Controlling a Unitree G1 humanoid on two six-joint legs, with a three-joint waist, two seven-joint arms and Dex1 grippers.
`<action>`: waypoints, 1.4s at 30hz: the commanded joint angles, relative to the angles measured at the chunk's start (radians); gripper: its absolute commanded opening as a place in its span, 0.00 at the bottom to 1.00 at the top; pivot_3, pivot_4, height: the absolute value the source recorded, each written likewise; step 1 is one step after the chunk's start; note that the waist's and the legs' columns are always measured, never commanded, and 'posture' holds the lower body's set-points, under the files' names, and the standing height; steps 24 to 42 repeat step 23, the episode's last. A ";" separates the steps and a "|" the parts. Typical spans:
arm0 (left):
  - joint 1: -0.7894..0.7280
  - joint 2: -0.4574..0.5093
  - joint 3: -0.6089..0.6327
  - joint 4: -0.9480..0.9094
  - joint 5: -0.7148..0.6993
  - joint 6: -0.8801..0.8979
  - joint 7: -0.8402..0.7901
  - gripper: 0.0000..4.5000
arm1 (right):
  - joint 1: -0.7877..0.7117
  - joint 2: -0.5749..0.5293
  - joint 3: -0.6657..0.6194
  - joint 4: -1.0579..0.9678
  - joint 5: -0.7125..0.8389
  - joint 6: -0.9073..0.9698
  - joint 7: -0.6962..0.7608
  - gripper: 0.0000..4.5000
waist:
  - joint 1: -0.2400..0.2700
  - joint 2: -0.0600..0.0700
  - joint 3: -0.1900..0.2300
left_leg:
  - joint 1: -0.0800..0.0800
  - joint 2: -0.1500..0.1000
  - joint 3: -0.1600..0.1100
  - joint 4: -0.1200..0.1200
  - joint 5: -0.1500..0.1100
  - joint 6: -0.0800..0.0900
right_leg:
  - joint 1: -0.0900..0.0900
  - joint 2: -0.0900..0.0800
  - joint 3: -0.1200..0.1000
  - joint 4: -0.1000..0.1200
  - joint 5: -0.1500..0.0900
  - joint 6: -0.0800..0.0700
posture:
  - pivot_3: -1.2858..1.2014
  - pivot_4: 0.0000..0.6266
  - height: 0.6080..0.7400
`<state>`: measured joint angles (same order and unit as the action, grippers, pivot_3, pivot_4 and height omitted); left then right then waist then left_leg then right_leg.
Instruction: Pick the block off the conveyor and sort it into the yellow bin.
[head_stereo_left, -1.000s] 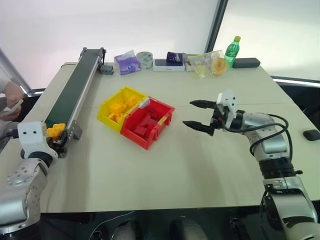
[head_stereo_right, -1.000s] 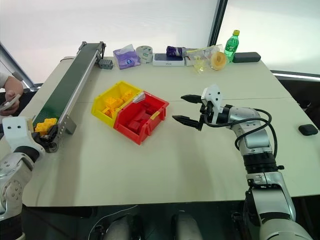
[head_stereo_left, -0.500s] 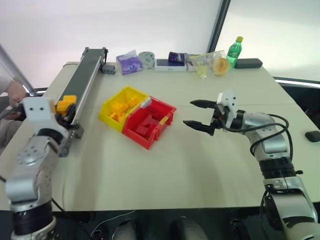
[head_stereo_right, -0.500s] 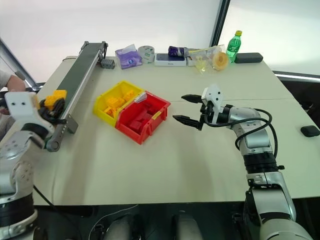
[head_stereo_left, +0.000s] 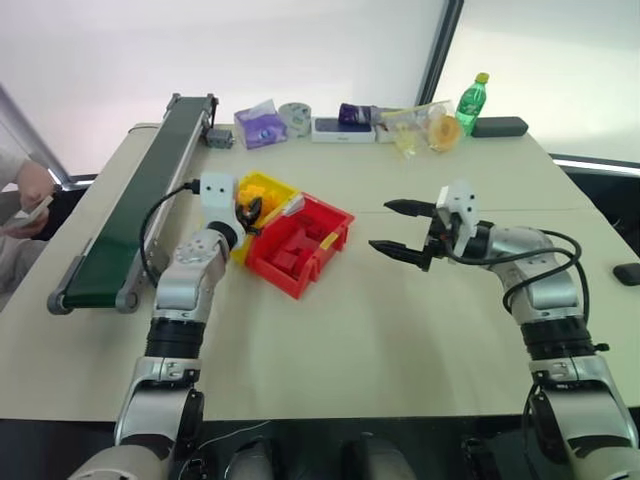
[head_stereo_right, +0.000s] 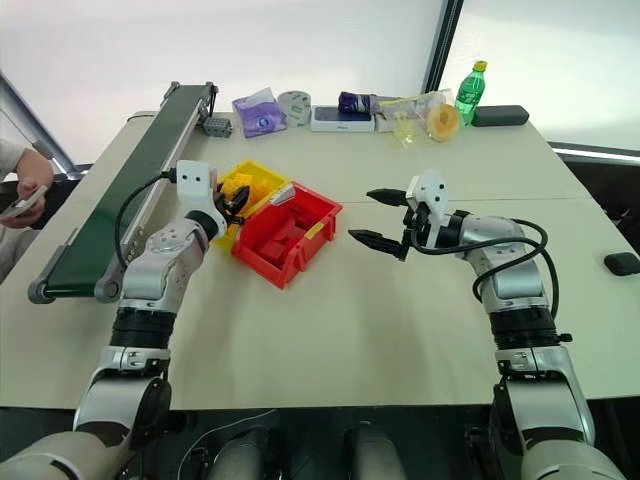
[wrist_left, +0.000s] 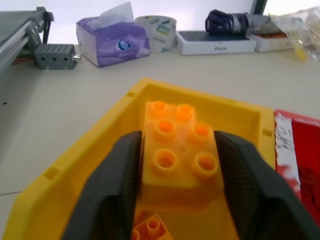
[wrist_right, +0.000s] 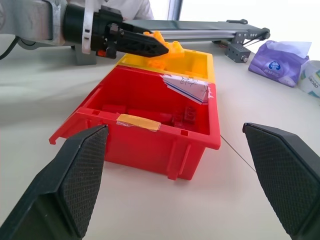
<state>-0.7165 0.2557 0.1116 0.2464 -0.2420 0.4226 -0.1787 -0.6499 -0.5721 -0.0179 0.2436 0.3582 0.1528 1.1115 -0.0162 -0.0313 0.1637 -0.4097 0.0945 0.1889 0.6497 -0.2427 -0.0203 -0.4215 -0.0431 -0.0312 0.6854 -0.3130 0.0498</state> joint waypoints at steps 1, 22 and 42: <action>-0.016 0.012 0.022 -0.023 -0.004 -0.037 -0.020 0.93 | 0.002 -0.010 -0.027 -0.060 0.015 -0.001 -0.013 1.00 | 0.001 0.000 0.000 | 0.000 0.000 0.000 0.000 0.000 0.000 | 0.000 0.000 0.000 0.000 0.000 0.000 | 0.52 0.24 1.00; 0.599 0.556 0.514 -0.469 -0.336 0.081 -0.565 0.99 | -0.051 -0.006 -0.008 -0.027 0.014 0.015 0.020 1.00 | -0.006 0.001 0.000 | 0.000 0.002 -0.001 0.000 0.000 0.000 | 0.001 -0.003 0.000 0.000 0.000 0.000 | 0.52 0.24 1.00; 0.621 0.560 0.536 -0.460 -0.344 0.081 -0.581 0.99 | -0.056 -0.007 -0.008 -0.019 0.013 0.014 0.024 1.00 | -0.006 0.001 0.000 | 0.000 0.002 -0.001 0.000 0.000 0.000 | 0.001 -0.003 0.000 0.000 0.000 0.000 | 0.52 0.24 1.00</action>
